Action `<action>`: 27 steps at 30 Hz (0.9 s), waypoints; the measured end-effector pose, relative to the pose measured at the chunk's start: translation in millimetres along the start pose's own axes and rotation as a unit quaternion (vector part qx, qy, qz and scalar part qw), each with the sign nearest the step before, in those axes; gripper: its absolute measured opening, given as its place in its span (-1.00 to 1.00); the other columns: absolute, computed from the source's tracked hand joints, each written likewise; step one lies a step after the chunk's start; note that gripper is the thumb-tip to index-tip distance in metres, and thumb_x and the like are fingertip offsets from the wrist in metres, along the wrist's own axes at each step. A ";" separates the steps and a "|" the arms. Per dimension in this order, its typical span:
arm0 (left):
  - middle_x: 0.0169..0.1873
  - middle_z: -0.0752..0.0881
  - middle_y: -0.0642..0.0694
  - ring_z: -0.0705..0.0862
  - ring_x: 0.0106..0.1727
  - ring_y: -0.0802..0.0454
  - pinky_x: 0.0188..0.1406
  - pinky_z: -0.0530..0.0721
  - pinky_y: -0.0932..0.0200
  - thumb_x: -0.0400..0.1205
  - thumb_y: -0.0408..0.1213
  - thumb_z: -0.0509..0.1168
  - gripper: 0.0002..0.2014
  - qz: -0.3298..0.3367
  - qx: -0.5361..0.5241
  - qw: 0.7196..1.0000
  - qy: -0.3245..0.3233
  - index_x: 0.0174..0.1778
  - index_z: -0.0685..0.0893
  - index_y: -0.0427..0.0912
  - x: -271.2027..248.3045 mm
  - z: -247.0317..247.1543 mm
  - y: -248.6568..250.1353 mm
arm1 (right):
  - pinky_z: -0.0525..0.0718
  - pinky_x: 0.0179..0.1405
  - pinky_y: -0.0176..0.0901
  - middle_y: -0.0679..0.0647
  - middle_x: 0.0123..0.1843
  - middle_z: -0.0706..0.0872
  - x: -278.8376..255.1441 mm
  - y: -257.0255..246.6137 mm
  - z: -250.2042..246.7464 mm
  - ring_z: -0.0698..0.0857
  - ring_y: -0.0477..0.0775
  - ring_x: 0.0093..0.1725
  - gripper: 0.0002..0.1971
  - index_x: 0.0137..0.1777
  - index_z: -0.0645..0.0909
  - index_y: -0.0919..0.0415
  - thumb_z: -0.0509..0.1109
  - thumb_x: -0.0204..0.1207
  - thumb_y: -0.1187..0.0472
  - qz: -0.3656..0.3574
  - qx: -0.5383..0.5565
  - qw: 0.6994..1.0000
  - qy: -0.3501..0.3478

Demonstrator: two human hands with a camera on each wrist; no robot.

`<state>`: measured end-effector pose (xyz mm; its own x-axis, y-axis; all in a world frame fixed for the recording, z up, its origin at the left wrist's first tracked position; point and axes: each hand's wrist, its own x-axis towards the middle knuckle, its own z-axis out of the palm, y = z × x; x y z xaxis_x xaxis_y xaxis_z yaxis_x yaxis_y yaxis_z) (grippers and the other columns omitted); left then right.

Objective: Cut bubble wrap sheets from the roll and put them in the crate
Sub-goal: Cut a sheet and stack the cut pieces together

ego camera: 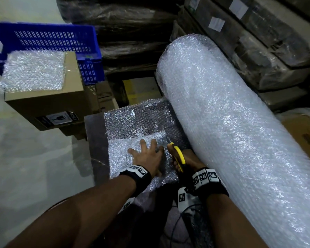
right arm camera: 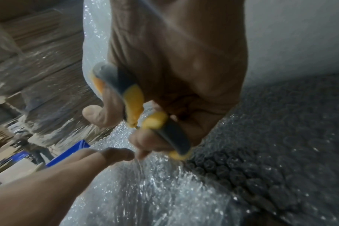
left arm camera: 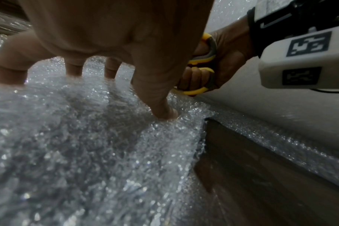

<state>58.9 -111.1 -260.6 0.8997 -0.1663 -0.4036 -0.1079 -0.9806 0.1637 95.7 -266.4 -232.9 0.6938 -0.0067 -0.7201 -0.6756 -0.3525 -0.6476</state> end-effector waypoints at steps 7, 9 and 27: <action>0.66 0.01 -0.22 0.08 0.59 -0.55 0.21 0.34 -0.76 0.37 0.24 0.55 0.05 -0.012 0.015 1.000 0.005 0.68 0.14 0.04 -1.2 -1.7 3.1 | 0.32 -0.61 -0.31 0.09 -0.58 0.50 -1.1 -8.8 3.0 0.43 -0.02 -0.65 -0.47 -0.38 0.54 0.23 0.52 0.48 -0.23 -0.005 0.022 1.000 -0.012; 0.69 -0.03 -0.24 0.06 0.61 -0.55 0.22 0.31 -0.77 0.42 0.19 0.54 0.00 -0.012 0.018 1.000 -0.001 0.68 0.15 0.03 -1.9 -2.2 3.3 | 0.34 -0.66 -0.35 0.09 -0.61 0.52 -3.3 -12.0 2.2 0.45 -0.03 -0.68 -0.50 -0.34 0.57 0.29 0.50 0.53 -0.15 -0.018 0.023 1.000 -0.005; 0.72 -0.22 -0.17 -0.15 0.63 -0.57 0.26 0.22 -0.80 0.67 -0.09 0.33 -0.21 0.018 0.015 0.998 -0.066 0.72 -0.01 0.11 4.7 -9.9 -3.1 | 0.59 -0.55 -0.23 0.11 -0.40 0.55 -66.7 -7.6 -0.7 0.54 0.02 -0.47 -0.46 -0.24 0.53 0.11 0.53 0.31 -0.38 0.039 0.076 0.994 -0.073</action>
<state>67.6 -107.9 -254.1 0.8321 -0.2113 -0.5128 -0.1527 -0.9761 0.1544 54.8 -264.0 -179.8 0.6015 0.1117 -0.7910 -0.7637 -0.2099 -0.6105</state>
